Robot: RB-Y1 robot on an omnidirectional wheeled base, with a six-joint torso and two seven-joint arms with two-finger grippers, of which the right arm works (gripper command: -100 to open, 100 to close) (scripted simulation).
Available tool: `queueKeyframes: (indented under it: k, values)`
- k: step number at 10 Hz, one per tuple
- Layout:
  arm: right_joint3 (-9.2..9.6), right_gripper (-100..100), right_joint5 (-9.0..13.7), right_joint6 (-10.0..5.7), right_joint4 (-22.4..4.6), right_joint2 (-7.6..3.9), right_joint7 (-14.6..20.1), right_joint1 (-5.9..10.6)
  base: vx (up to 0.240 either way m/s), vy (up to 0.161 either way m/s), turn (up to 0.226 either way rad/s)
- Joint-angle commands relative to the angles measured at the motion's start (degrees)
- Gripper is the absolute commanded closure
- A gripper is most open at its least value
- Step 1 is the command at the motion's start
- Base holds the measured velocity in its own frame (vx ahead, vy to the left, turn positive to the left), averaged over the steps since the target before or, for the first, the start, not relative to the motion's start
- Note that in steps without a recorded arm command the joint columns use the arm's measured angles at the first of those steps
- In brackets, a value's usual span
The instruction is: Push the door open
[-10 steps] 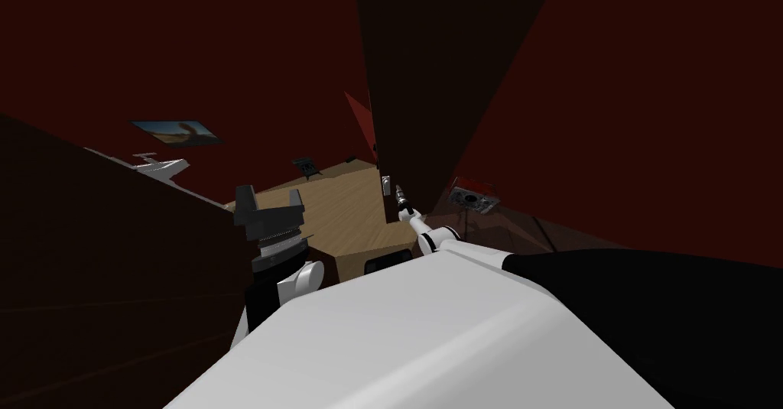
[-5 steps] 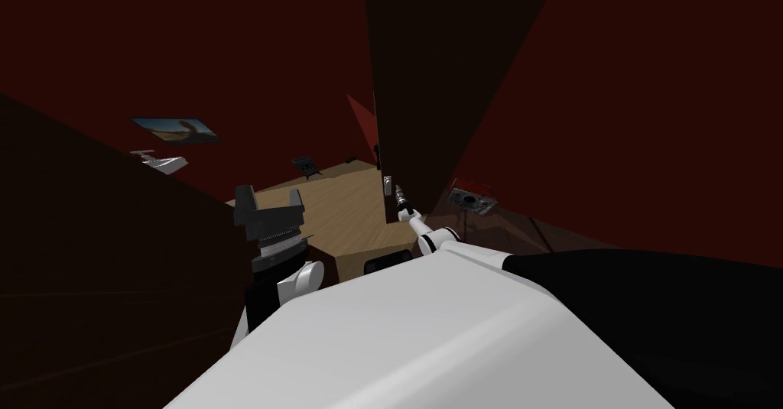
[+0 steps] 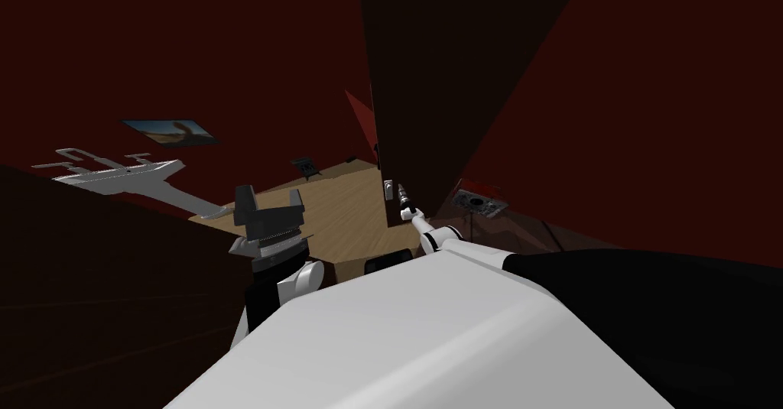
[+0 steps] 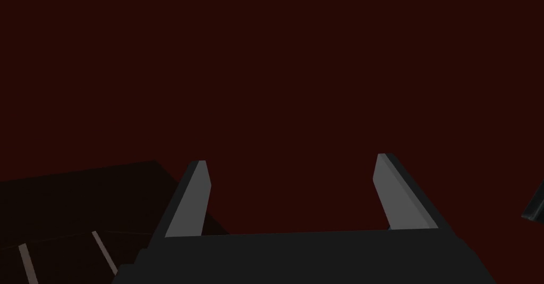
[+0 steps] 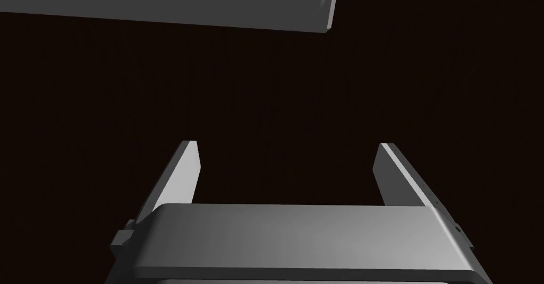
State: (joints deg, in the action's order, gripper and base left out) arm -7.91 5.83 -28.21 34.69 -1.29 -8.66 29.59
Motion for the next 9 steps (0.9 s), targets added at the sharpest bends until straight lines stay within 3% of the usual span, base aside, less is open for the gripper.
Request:
queueKeyframes:
  k: [1, 4, 5, 6, 9]
  values:
    - [-0.14, -100, 0.1, -0.33, -0.5, 0.19, 0.0, 0.23, 0.184, 0.070, 0.020]
    - [-0.39, -100, 0.1, -0.40, -0.6, 2.43, -0.1, 0.28, 0.176, 0.088, 0.013]
    - [-0.35, -100, 0.1, -0.29, -0.5, 1.85, 0.0, 0.30, 0.062, 0.055, -0.001]
    - [-0.35, 100, 0.1, -0.29, -0.5, 1.85, 0.0, 0.30, -0.006, -0.008, 0.000]
    - [-0.35, 100, 0.1, -0.29, -0.5, 1.85, 0.0, 0.30, -0.019, -0.015, 0.010]
